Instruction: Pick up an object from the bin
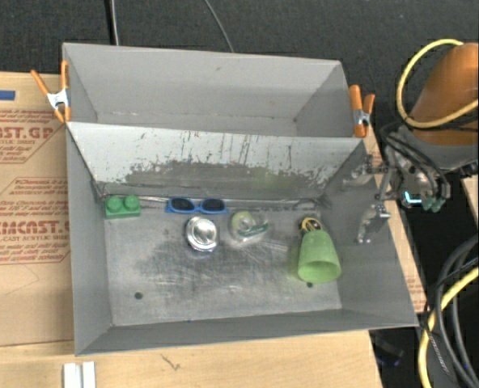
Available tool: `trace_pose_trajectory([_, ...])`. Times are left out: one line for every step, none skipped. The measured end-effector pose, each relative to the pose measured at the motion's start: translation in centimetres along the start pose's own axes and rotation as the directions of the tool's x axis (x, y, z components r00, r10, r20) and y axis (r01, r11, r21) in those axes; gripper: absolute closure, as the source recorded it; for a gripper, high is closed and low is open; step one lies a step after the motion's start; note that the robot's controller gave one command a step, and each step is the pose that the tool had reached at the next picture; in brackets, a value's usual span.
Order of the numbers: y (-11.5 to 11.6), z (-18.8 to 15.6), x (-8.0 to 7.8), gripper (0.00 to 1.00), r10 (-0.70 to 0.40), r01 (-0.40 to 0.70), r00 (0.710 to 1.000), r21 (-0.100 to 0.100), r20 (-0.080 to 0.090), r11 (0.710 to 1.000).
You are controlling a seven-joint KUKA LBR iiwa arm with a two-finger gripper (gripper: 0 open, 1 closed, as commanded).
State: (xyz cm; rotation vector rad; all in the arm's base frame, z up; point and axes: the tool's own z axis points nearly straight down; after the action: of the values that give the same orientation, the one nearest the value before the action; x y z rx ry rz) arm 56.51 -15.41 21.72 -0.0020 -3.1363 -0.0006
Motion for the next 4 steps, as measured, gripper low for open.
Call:
trace_pose_trajectory([0.5,14.5,5.8,0.0,0.097,-0.097,0.995,0.004,0.024,0.995])
trace_pose_trajectory([2.7,11.7,2.8,0.0,0.304,-0.304,0.953,-0.003,0.008,0.953])
trace_pose_trajectory([4.0,12.1,-0.9,0.0,0.584,-0.584,0.811,0.011,-0.032,0.811])
trace_pose_trajectory([5.0,13.5,-2.1,0.0,0.443,-0.442,0.896,0.025,-0.02,0.896])
